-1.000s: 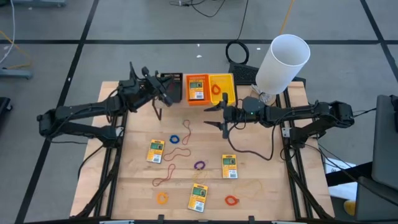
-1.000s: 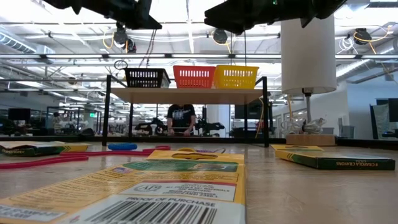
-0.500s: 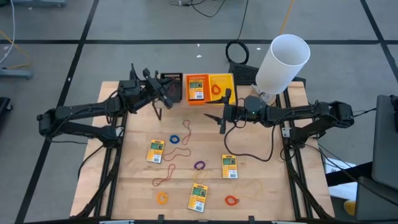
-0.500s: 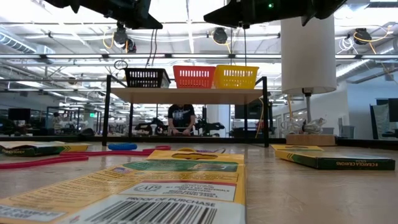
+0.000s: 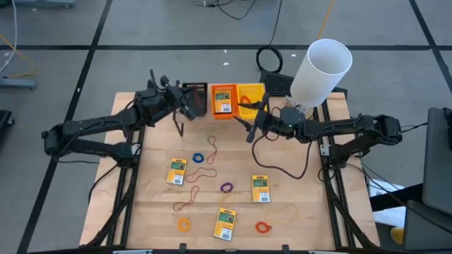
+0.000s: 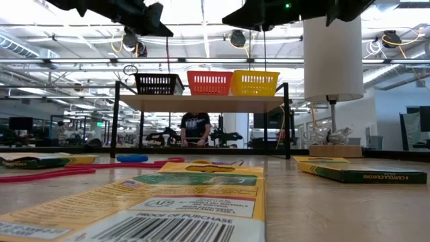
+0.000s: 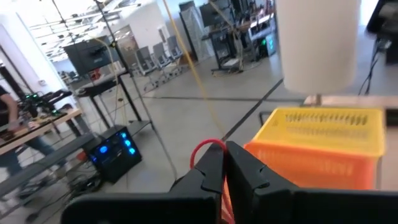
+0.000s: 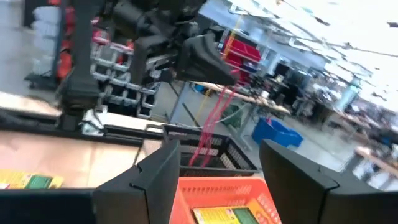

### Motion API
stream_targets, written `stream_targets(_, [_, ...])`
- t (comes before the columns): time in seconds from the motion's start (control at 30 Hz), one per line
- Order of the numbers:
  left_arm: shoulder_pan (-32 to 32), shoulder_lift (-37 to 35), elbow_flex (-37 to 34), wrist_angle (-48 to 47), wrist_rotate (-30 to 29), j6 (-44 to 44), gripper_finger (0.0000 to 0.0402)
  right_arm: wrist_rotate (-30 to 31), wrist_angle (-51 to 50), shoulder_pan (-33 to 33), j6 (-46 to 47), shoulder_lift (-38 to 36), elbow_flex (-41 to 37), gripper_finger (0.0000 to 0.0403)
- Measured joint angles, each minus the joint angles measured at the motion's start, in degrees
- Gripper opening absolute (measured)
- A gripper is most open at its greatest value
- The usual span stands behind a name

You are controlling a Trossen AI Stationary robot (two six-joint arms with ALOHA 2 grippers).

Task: Pick & Place Office Desk Supplies
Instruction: Put the red rubberband into the black bin on the shelf

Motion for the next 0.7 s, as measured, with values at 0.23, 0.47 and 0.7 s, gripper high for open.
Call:
stream_targets(0.23, [3.33, 0.00, 0.00, -3.78, -4.41, -5.46, 0.0078, -0.36, -0.19, 0.63, 4.95, 0.00, 0.00, 0.0210])
stream_targets(0.47, [6.00, 0.00, 0.00, -10.80, 3.12, -17.65, 0.0158, -0.36, -1.55, 2.29, 5.21, 0.00, 0.00, 0.0210])
stream_targets(0.7, [6.76, 0.00, -0.02, -16.02, 10.12, -25.27, 0.0204, -0.27, -5.27, 3.19, 5.24, 0.00, 0.00, 0.0210])
